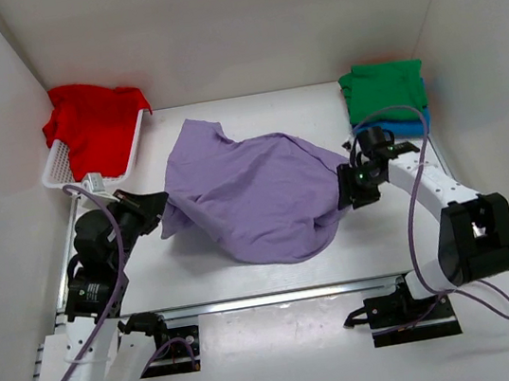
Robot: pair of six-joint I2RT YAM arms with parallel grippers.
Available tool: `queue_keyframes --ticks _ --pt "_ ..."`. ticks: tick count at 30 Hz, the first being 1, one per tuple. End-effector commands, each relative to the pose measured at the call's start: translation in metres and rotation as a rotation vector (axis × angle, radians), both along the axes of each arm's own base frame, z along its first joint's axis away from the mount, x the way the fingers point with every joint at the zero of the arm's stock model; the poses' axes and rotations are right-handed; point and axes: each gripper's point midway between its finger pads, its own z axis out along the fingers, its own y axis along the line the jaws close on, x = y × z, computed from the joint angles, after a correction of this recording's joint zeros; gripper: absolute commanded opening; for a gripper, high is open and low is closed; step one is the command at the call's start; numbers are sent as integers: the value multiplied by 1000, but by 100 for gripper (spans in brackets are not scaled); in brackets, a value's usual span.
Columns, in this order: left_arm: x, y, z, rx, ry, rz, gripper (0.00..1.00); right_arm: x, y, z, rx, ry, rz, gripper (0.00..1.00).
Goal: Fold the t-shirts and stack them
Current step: Flatten out the tshirt
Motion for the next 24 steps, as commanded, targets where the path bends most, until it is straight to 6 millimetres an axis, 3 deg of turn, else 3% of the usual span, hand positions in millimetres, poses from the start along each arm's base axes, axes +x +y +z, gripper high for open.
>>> queue_keyframes --ticks 1,4,7,12,21,23,24 --pt "0 -1 -2 -13 -11 -10 0 -20 2 -18 33 -1 -48 42" --pt "-1 -2 -2 -20 -16 -10 0 -43 10 -42 49 45 -55 41" --pt "-2 -1 -5 -19 -8 -5 0 -52 22 -59 50 73 -54 39" --pt "-3 -1 -4 -23 -10 -5 0 -42 32 -75 22 45 -78 41" --pt "-4 0 -5 -25 -13 -1 0 -32 30 -99 -61 50 -127 41" --pt "-3 1 -4 -23 -13 3 0 -30 29 -100 -81 51 -121 36" --pt "-3 1 -2 -20 -19 0 0 -30 27 -100 -90 54 -124 6"
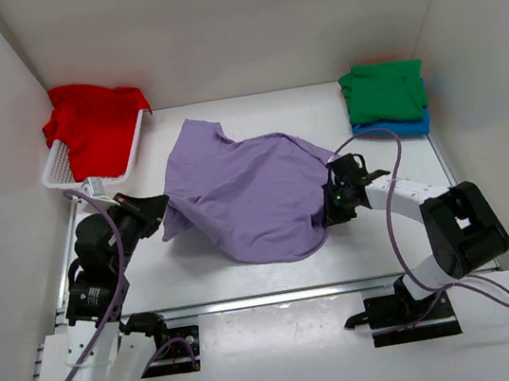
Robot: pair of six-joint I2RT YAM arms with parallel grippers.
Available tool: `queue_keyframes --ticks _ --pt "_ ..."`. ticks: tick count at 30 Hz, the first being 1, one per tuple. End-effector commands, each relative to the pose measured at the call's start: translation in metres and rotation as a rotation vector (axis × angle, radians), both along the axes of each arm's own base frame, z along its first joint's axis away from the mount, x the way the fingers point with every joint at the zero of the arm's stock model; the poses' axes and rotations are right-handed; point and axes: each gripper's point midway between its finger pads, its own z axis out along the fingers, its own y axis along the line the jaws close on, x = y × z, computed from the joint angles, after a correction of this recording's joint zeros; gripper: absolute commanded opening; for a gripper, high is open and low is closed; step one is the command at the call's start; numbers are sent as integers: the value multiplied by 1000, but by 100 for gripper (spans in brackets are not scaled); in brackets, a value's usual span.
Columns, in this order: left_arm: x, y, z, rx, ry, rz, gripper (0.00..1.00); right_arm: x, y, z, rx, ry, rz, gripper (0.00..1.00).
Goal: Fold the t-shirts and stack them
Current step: Flatten out the tshirt
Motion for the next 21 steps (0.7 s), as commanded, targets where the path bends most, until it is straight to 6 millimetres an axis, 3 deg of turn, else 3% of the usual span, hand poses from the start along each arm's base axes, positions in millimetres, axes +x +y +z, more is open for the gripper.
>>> queue_keyframes --ticks 1,4,6,7,9,10,13,14,15,16,17,18,19,20,21 --pt "0 0 5 -4 -25 -3 0 -13 -32 -31 -172 73 -44 0" --pt "1 2 14 16 -41 5 0 -16 -38 -7 -189 84 -27 0" --pt "2 4 25 25 -65 12 0 -10 -44 33 -191 0 -40 0" --pt "5 4 34 34 -82 12 0 -15 -49 43 -193 3 -43 0" --pt "10 3 56 34 -121 7 0 -3 -49 103 -129 -161 -50 0" --pt "14 4 74 36 -157 13 0 -1 -51 121 -118 -204 -51 0" --pt "23 4 132 33 -265 15 0 14 -59 250 -2 -584 -104 0" --pt "18 5 167 36 -332 11 0 13 -56 271 35 -643 -93 0" --pt "15 6 183 31 -364 20 0 11 -70 313 48 -761 -139 0" --pt "9 11 216 34 -427 40 0 2 -81 347 56 -858 -171 0" --pt "-1 14 246 47 -483 47 0 -1 -93 370 47 -932 -201 0" --pt "-20 21 282 39 -565 74 0 -14 -95 404 61 -1036 -196 0" --pt "-19 23 291 64 -571 93 0 -31 -109 434 31 -1139 -246 0" --pt "-32 28 316 81 -628 107 0 -36 -115 448 14 -1173 -278 0" --pt "-53 33 346 59 -699 123 0 -51 -115 476 10 -1252 -276 0"
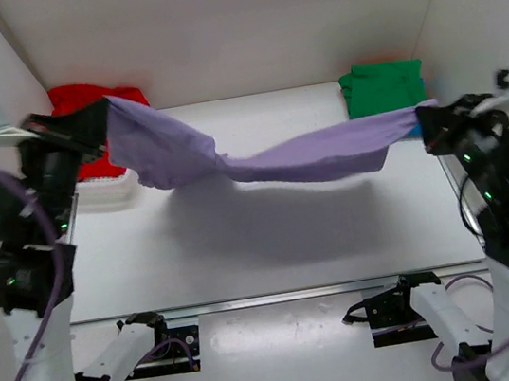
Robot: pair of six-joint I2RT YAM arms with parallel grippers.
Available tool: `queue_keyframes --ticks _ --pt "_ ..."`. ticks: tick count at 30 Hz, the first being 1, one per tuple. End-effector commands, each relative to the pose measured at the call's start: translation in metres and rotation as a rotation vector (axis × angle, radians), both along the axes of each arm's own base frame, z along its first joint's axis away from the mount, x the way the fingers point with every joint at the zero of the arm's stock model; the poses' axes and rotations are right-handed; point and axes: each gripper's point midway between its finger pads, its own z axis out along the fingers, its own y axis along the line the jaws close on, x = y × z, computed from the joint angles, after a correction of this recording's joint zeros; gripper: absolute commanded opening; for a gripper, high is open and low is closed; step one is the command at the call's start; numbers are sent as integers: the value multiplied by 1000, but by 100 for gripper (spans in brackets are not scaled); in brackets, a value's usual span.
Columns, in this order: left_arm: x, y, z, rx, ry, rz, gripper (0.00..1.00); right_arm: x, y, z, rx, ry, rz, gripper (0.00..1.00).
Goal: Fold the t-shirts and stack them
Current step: Flatten out the tshirt
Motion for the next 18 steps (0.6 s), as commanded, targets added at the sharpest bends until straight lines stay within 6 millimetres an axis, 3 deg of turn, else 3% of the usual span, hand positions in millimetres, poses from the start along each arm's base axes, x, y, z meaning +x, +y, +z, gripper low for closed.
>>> queue_keyframes --ticks 1,3,5,6,8,10,11,12,13,14,16,18 --pt "-56 25 87 13 -242 92 0 -41 1 66 -43 -194 1 0" --pt "-74 34 122 -8 -320 118 0 -55 -1 97 -42 -290 -15 0" --pt "-80 43 139 -12 -365 162 0 -63 -4 120 -41 -339 -34 0" --pt "-79 41 141 -15 -369 154 0 -60 -3 130 -56 -350 -28 0" --pt "-71 43 139 4 -371 194 0 -41 5 130 -46 -325 22 0" --pt "-57 40 130 26 -351 204 0 -18 10 119 -39 -286 56 0" --pt "-47 33 120 50 -332 193 0 -2 14 102 -28 -236 78 0" --pt "-28 26 105 77 -290 188 0 5 16 98 -30 -230 97 0" --pt "-6 18 87 120 -246 176 0 19 18 84 -18 -198 119 0" --pt "3 15 80 151 -242 157 0 37 18 63 -10 -143 124 1" --pt "54 8 37 189 -145 112 0 63 23 36 2 -76 156 0" --pt "85 -3 7 215 -96 49 0 87 27 8 4 -12 173 0"
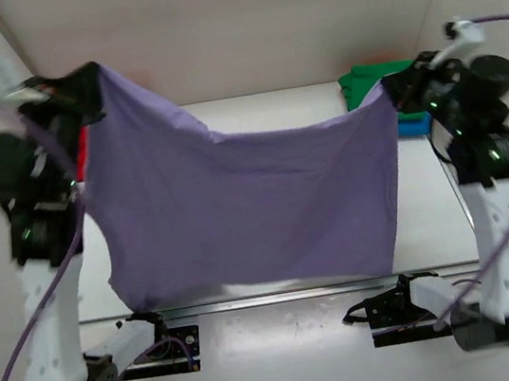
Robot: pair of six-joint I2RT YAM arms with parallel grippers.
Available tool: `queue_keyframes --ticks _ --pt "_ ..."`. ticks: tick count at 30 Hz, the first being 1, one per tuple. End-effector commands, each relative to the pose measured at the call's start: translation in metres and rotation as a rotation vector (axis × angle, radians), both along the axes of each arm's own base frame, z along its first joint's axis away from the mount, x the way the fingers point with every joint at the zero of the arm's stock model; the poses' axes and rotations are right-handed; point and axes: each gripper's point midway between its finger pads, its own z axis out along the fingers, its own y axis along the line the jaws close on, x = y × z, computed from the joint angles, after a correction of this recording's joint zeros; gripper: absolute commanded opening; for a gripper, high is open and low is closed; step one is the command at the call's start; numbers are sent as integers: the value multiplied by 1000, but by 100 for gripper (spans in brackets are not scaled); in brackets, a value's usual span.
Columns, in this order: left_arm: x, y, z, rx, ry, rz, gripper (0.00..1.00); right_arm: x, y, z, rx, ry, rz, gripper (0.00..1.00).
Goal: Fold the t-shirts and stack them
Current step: Flatten out the tshirt
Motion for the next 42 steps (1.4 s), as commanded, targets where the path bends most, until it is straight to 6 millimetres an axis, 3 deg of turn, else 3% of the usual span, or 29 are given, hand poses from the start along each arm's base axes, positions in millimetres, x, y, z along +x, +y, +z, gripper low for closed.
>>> queue_keyframes --ticks 1,2,4,6,8,10,11,12,13,14,15,17,19,20,22,24,25,27,28,29,30,31,32,34,35,37,39,41,42 --pt "92 -29 -81 96 173 -135 0 50 9 -48 -8 103 58 0" --pt "98 -35 -89 107 173 -177 0 66 9 -65 -10 148 65 0" --pt "139 -39 -122 109 236 -202 0 91 12 -92 -22 212 99 0" --pt "171 -35 -136 144 287 -197 0 127 11 -114 -34 279 115 0" --pt "198 -34 -125 161 282 -218 0 147 15 -109 -70 288 130 0" --pt "221 -34 -87 145 241 -242 0 159 15 -84 -108 243 106 0" --pt "219 -32 -52 151 166 -243 0 160 11 -54 -119 179 84 0" --pt "218 -29 -40 131 141 -244 0 156 11 -24 -113 117 78 0" --pt "205 -21 -11 102 62 -229 0 154 13 -20 -114 118 87 0" --pt "190 -24 7 63 14 -259 0 148 2 6 -103 70 70 1" --pt "189 -7 11 58 3 -240 0 147 -1 15 -99 55 71 0" --pt "171 -8 17 60 -13 -262 0 142 -15 17 -89 53 60 0" --pt "160 -13 9 76 7 -276 0 140 -26 -4 -66 101 61 0" --pt "155 -14 -1 86 33 -273 0 139 -31 -10 -58 109 67 0" --pt "147 -22 -28 95 87 -291 0 139 -35 -52 -33 201 83 0" --pt "129 -29 -74 89 166 -319 0 134 -36 -83 -19 260 97 0" --pt "125 -30 -82 89 162 -323 0 130 -36 -107 -14 310 103 0" --pt "104 -32 -140 75 261 -336 0 118 -32 -147 10 391 125 0" --pt "95 -42 -153 91 279 -364 0 106 -31 -173 19 446 128 0" --pt "83 -42 -188 98 339 -357 0 101 -30 -188 15 471 130 0" --pt "67 -47 -221 91 396 -376 0 87 -22 -215 32 529 143 0" --pt "63 -48 -271 70 495 -380 0 72 -20 -243 47 592 139 0" --pt "43 -52 -272 66 470 -397 0 58 -16 -265 56 637 143 0" --pt "22 -54 -349 28 610 -404 0 32 -12 -304 72 737 111 0" --pt "8 -61 -364 35 638 -419 0 18 -8 -325 84 790 116 0" --pt "-17 -63 -422 12 781 -412 0 -9 -9 -360 101 913 64 0" --pt "-33 -61 -453 -7 842 -395 0 -36 -10 -389 113 1031 32 0" --pt "-48 -64 -481 -17 911 -406 0 -59 -16 -405 111 1131 -33 0" --pt "-54 -66 -483 -29 912 -411 0 -62 -13 -403 76 1145 -47 0"
